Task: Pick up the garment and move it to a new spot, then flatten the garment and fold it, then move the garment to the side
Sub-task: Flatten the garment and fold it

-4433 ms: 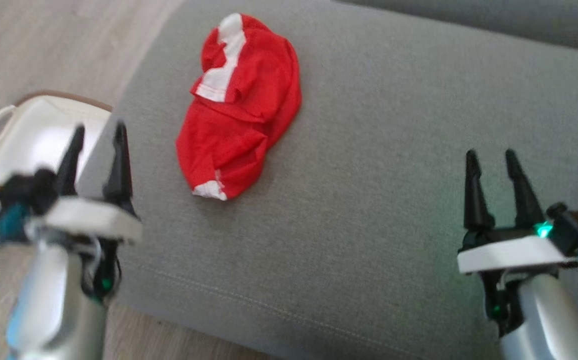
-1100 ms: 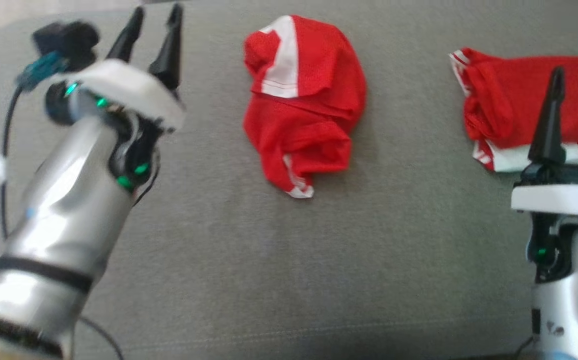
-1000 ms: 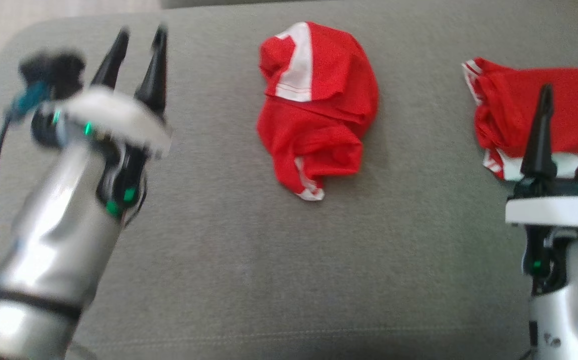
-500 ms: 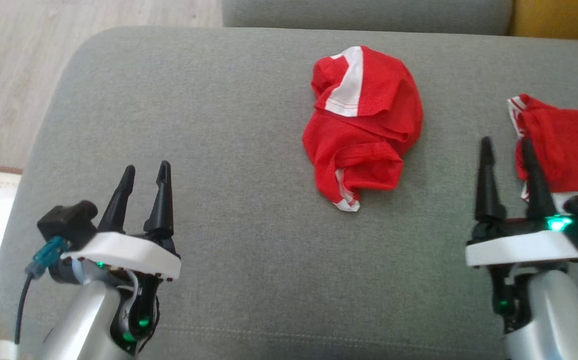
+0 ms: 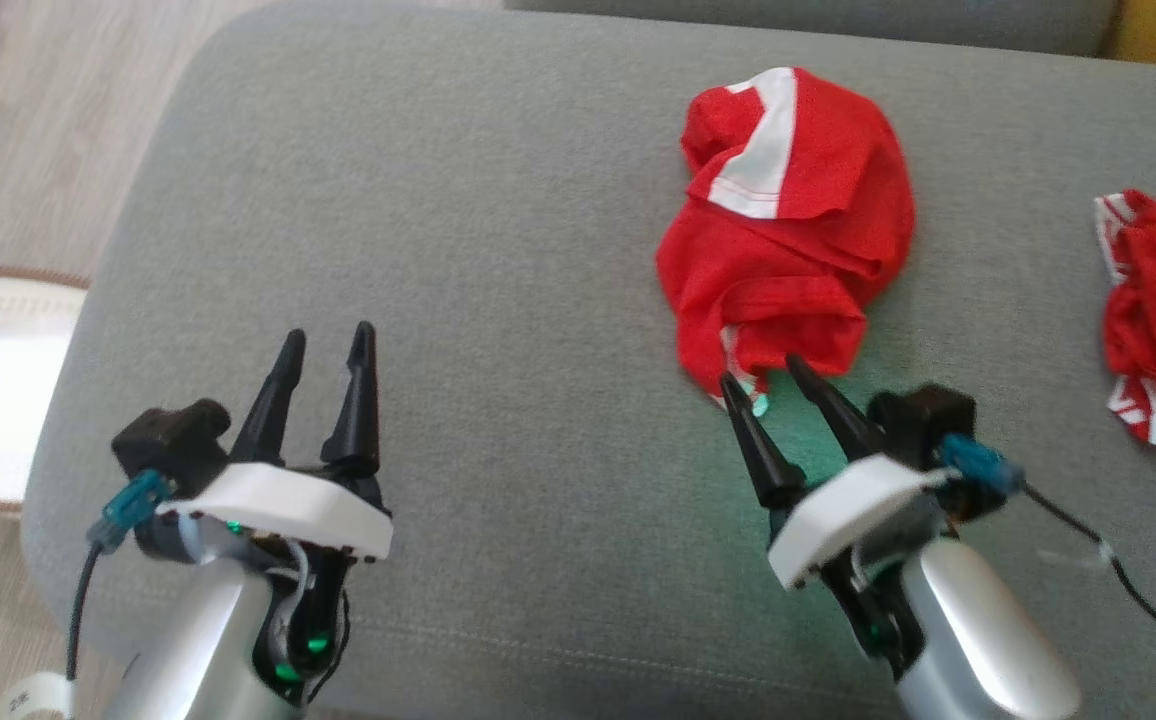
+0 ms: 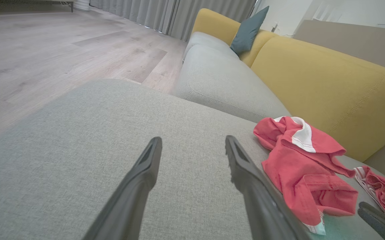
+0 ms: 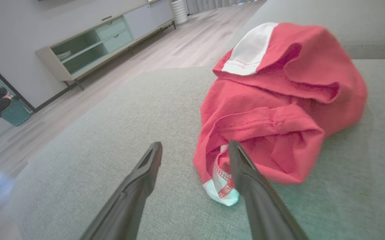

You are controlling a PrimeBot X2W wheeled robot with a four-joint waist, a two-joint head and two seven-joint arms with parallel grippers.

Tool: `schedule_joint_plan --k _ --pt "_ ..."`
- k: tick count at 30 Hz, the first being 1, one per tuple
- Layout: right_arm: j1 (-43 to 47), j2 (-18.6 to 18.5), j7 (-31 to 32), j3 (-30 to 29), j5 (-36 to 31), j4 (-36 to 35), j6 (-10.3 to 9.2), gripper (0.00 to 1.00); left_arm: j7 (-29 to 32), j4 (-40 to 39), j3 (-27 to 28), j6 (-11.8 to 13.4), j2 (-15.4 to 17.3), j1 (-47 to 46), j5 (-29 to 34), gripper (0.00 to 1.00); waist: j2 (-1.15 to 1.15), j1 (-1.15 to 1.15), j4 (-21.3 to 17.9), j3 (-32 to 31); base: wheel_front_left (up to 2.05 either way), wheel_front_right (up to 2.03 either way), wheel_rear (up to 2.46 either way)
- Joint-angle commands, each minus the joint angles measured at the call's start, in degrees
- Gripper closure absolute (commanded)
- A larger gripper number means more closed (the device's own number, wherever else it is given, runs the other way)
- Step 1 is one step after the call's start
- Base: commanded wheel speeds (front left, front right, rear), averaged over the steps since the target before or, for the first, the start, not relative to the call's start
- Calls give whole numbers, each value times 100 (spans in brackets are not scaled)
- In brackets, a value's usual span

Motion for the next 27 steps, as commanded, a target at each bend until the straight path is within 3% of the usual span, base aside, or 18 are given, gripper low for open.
schedule_joint_plan --k 1,12,21,22,23,27 --pt "-398 4 32 179 24 -34 37 0 -44 -127 182 -41 40 -332 80 0 0 0 125 90 0 0 0" --pt "-1131 4 198 126 -166 1153 37 0 -44 35 267 -180 -163 -414 184 0 0 0 545 337 0 0 0" --pt "-1505 4 161 125 -126 1729 37 0 -45 129 355 -296 -336 -418 306 0 0 0 693 472 0 0 0" --pt "-1530 4 141 160 -146 1768 37 91 -45 138 372 -305 -354 -415 318 0 0 0 693 476 0 0 0" --pt "-1544 4 113 219 -149 1789 37 100 -45 149 396 -312 -369 -405 326 0 0 0 683 473 0 0 0" --pt "-1591 4 -162 498 14 1717 37 100 -45 220 454 -348 -384 -342 377 0 0 0 580 406 0 0 0"
